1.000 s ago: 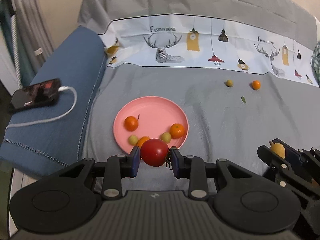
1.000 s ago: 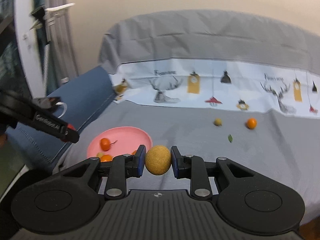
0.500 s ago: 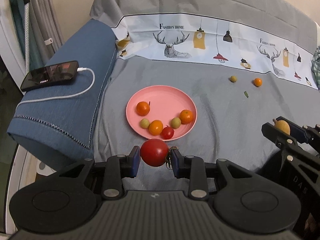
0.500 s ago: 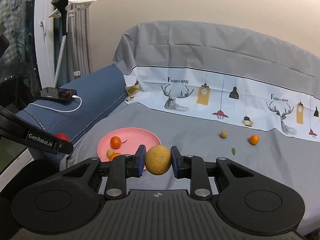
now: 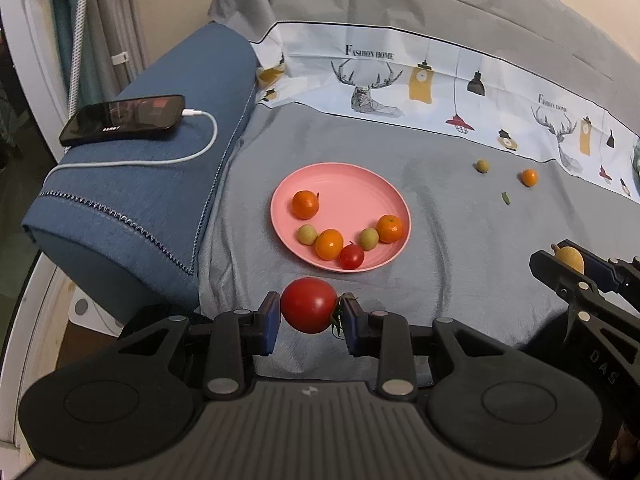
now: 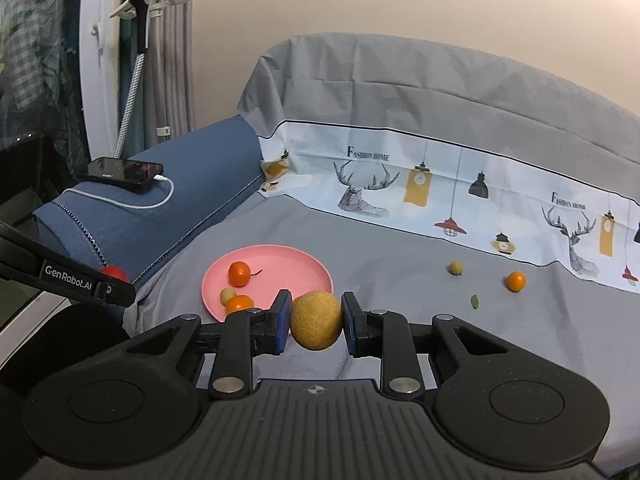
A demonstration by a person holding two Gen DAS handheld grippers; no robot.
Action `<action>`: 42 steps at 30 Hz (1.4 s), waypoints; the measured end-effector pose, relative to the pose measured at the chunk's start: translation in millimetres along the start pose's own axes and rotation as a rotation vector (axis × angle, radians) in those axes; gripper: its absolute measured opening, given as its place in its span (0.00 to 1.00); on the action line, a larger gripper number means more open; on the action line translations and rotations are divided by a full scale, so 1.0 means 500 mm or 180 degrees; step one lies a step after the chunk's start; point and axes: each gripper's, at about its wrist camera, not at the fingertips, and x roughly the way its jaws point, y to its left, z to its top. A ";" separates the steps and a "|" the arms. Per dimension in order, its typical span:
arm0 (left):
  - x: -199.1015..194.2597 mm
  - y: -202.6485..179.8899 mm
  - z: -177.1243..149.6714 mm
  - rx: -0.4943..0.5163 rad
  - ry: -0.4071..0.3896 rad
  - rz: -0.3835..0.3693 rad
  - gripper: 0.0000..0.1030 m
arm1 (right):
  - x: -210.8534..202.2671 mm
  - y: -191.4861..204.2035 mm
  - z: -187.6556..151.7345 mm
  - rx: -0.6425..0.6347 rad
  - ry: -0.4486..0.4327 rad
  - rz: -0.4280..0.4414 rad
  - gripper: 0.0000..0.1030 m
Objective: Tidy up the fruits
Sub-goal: 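Carry the tomato with the left tool while the right tool carries the yellow fruit toward the plate, then open the left tool to drop the tomato while the right tool holds the yellow fruit over the plate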
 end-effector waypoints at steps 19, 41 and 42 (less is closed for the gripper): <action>0.019 0.007 0.001 -0.0035 0.0075 -0.0015 0.35 | 0.020 0.000 -0.003 0.0011 0.0091 0.0009 0.27; 0.062 0.014 0.011 -0.0085 0.0245 -0.0017 0.35 | 0.065 -0.007 -0.009 0.0054 0.0254 0.0023 0.27; 0.065 0.014 0.011 -0.0088 0.0255 -0.0016 0.35 | 0.067 -0.007 -0.010 0.0056 0.0262 0.0023 0.27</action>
